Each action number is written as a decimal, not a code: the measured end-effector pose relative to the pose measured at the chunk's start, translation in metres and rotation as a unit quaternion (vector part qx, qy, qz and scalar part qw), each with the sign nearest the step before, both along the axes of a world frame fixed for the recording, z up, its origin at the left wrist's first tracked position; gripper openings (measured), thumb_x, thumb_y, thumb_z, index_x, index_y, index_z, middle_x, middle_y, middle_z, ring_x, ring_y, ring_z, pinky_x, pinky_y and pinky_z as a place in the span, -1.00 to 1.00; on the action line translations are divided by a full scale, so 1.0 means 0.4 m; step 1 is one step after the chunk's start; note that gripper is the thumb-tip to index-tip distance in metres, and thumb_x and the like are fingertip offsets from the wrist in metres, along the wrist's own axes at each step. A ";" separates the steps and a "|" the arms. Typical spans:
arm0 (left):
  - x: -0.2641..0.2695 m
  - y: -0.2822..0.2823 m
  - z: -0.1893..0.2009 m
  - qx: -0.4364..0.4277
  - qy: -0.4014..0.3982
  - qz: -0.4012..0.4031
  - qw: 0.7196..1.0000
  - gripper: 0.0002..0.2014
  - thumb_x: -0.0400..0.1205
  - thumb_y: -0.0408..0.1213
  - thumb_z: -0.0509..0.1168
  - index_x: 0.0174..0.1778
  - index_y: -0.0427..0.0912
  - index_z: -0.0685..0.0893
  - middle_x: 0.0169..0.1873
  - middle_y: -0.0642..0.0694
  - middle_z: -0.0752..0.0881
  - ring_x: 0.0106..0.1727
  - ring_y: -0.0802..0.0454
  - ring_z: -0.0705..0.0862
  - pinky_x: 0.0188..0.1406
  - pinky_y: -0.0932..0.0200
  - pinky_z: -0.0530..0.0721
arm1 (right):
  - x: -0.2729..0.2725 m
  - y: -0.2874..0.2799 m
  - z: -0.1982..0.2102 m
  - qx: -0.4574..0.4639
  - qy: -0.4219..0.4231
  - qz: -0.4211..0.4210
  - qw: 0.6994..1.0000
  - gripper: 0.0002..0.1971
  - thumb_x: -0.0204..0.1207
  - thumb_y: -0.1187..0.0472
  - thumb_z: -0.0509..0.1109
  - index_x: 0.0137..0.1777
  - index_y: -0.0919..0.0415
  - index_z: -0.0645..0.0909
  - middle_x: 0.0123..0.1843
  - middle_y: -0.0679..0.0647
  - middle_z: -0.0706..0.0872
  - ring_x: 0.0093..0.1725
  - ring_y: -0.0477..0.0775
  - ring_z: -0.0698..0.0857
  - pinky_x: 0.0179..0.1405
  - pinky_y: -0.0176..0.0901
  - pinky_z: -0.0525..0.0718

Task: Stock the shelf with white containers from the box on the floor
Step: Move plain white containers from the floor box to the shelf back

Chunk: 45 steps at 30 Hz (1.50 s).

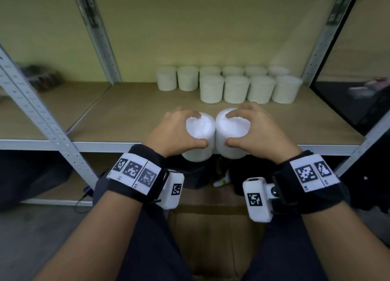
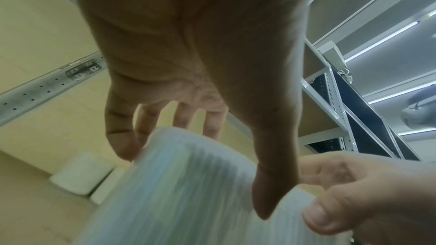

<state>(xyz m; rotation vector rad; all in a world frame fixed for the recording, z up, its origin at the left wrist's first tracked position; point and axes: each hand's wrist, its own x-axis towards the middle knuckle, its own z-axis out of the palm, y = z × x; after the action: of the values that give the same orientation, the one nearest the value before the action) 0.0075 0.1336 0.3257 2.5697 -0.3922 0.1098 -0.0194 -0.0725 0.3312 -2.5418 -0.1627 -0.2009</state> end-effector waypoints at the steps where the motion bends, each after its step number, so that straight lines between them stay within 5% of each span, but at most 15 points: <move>1: 0.013 -0.008 0.006 -0.005 -0.006 0.005 1.000 -0.34 0.26 0.08 0.53 0.30 0.09 0.60 0.29 0.07 0.56 0.31 0.06 0.51 0.12 0.17 0.51 | 0.012 -0.004 0.003 0.003 -0.012 -0.007 1.000 -0.40 0.21 0.05 0.63 0.31 -0.04 0.65 0.44 -0.01 0.47 0.44 0.10 0.48 0.48 -0.06 0.43; 7: 0.098 -0.053 -0.003 -0.028 -0.006 0.017 0.999 -0.41 0.30 0.01 0.57 0.25 -0.02 0.63 0.30 -0.04 0.56 0.33 0.01 0.52 0.09 0.25 0.41 | 0.104 -0.025 -0.015 0.023 -0.041 -0.038 0.998 -0.50 0.27 0.11 0.61 0.26 0.09 0.70 0.37 0.04 0.56 0.39 0.02 0.53 0.24 -0.33 0.37; 12: 0.146 -0.076 -0.044 -0.024 0.019 0.016 0.999 -0.43 0.36 -0.03 0.54 0.28 -0.05 0.62 0.37 -0.01 0.53 0.38 -0.01 0.51 0.17 0.26 0.42 | 0.148 -0.030 -0.066 0.025 0.011 -0.036 0.999 -0.49 0.33 0.13 0.58 0.32 0.12 0.65 0.47 0.06 0.53 0.47 0.09 0.50 0.48 -0.09 0.42; 17: 0.160 -0.072 -0.068 -0.034 0.019 0.020 0.999 -0.47 0.39 -0.01 0.50 0.27 0.00 0.58 0.34 0.03 0.52 0.38 -0.08 0.50 0.33 0.07 0.49 | 0.154 -0.020 -0.083 0.006 -0.011 -0.033 0.999 -0.52 0.43 0.14 0.52 0.36 0.14 0.60 0.50 0.04 0.53 0.52 0.06 0.44 0.55 -0.10 0.29; 23: 0.130 -0.061 -0.053 0.026 0.015 0.011 0.999 -0.41 0.48 0.13 0.38 0.42 0.09 0.46 0.46 0.08 0.36 0.45 -0.08 0.30 0.43 -0.03 0.34 | 0.146 -0.026 -0.079 -0.040 -0.020 -0.030 0.999 -0.49 0.45 0.03 0.48 0.40 0.09 0.56 0.53 0.04 0.47 0.55 0.12 0.35 0.59 -0.08 0.21; 34: 0.113 -0.053 -0.035 0.018 -0.041 -0.022 0.999 -0.75 0.60 -0.25 0.30 0.20 -0.11 0.66 0.19 -0.04 0.60 0.32 -0.01 0.46 0.24 0.21 0.41 | 0.139 -0.048 -0.044 -0.082 -0.027 -0.015 0.996 -0.77 0.51 0.19 0.41 0.14 0.13 0.75 0.21 0.04 0.72 0.30 0.06 0.58 0.22 -0.28 0.41; 45: 0.175 0.006 -0.042 -0.003 -0.047 0.036 0.998 -0.77 0.60 -0.30 0.32 0.18 -0.13 0.69 0.22 -0.06 0.62 0.32 0.02 0.52 0.11 0.33 0.37 | 0.230 0.013 -0.055 -0.083 -0.034 0.000 0.996 -0.77 0.50 0.16 0.44 0.14 0.07 0.76 0.22 0.07 0.76 0.28 0.12 0.66 0.30 -0.07 0.60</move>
<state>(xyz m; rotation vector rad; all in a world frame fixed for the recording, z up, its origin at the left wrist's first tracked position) 0.0774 0.1359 0.3089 2.5805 -0.3325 0.2583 0.0728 -0.0672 0.3092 -2.7010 -0.2135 -0.2843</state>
